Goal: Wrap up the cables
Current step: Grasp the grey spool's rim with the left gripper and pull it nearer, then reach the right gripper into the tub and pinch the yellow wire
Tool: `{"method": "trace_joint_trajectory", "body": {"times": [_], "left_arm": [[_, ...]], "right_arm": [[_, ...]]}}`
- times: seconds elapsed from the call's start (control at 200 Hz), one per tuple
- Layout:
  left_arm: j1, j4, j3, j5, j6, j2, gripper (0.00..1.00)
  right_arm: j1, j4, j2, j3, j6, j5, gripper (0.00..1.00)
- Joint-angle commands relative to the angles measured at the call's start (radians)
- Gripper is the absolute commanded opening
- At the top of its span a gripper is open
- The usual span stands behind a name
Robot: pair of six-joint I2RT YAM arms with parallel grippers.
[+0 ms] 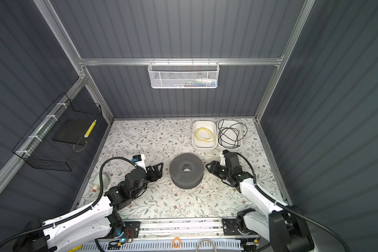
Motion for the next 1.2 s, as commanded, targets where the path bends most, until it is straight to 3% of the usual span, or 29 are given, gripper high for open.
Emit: {"method": "trace_joint_trajectory", "body": {"times": [0.0,0.46,0.55,0.635,0.915,1.025,1.19], "left_arm": [[0.001,-0.07,0.092,0.019,0.046,0.053,0.84],[0.0,-0.04,0.096,0.017,0.116,0.071,0.87],[0.0,-0.063,0.107,0.015,0.133,0.058,0.88],[0.001,-0.095,0.112,-0.001,0.146,0.039,0.89],[0.0,-0.176,0.122,-0.06,0.185,-0.061,0.91],[0.0,-0.189,0.128,-0.055,0.191,-0.063,0.89],[0.003,-0.233,0.158,-0.043,0.197,-0.034,0.88]], "right_arm": [[0.044,0.114,0.098,0.064,0.022,-0.021,0.46],[0.108,0.137,0.224,0.147,0.051,-0.024,0.4],[0.108,0.031,0.216,0.186,0.002,0.059,0.42],[0.105,-0.035,0.176,0.197,-0.028,0.159,0.51],[0.102,-0.363,0.119,0.443,-0.318,0.374,0.5],[0.101,-0.443,0.256,0.613,-0.455,0.421,0.35],[0.1,-0.474,0.512,0.848,-0.634,0.419,0.29]]}}
